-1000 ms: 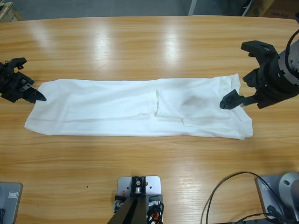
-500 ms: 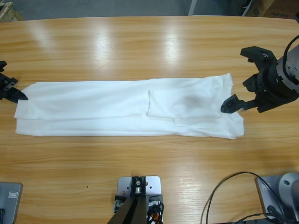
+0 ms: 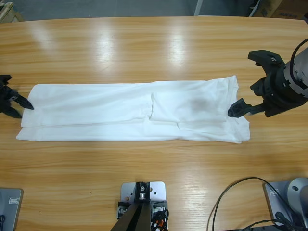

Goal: Fold clothes

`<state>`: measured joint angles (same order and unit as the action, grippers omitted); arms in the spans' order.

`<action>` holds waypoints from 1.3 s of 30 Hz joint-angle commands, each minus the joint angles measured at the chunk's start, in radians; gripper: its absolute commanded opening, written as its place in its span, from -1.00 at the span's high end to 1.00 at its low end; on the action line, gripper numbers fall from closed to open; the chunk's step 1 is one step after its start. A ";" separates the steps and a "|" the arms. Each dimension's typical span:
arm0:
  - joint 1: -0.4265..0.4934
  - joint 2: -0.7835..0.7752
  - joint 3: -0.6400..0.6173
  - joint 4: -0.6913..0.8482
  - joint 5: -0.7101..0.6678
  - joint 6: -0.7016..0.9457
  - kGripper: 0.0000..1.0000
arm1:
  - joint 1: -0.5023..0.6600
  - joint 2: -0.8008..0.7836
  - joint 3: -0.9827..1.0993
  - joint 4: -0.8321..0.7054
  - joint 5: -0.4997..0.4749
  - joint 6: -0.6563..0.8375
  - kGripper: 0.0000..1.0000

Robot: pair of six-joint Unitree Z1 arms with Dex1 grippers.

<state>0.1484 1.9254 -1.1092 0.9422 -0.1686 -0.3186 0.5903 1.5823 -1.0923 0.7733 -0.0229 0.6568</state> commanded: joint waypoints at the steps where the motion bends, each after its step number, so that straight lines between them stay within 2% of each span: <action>1: 0.039 -0.092 0.023 0.026 0.080 -0.050 -0.94 | -0.013 0.031 0.054 -0.027 0.006 0.008 -1.00; 6: 0.037 -0.032 0.053 -0.016 0.003 -0.044 -0.93 | -0.013 0.026 0.062 -0.035 0.006 0.008 -1.00; 16: 0.015 0.064 0.181 -0.243 -0.152 0.003 -0.93 | -0.018 0.027 0.074 -0.049 0.008 0.007 -1.00; 20: 0.002 0.080 0.231 -0.327 -0.166 0.001 -0.93 | -0.018 0.020 0.076 -0.049 0.008 0.006 -1.00; 26: -0.006 0.053 0.238 -0.360 -0.170 0.003 -0.91 | -0.018 0.016 0.077 -0.049 0.008 0.003 -1.00; 30: -0.006 0.064 0.245 -0.360 -0.221 0.018 -0.32 | -0.018 0.019 0.069 -0.049 0.009 0.003 -1.00; 36: -0.013 0.076 0.253 -0.361 -0.250 0.047 -0.02 | -0.018 0.023 0.073 -0.052 0.009 0.003 -1.00; 37: -0.020 0.073 0.252 -0.361 -0.253 0.050 0.21 | -0.018 0.024 0.073 -0.052 0.009 0.003 -1.00; 39: -0.032 0.068 0.252 -0.360 -0.253 0.053 0.91 | -0.018 0.025 0.072 -0.054 0.009 0.003 -1.00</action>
<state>0.1537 1.9009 -0.9076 0.5998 -0.4082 -0.2884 0.5796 1.5822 -1.0456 0.7313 -0.0226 0.6568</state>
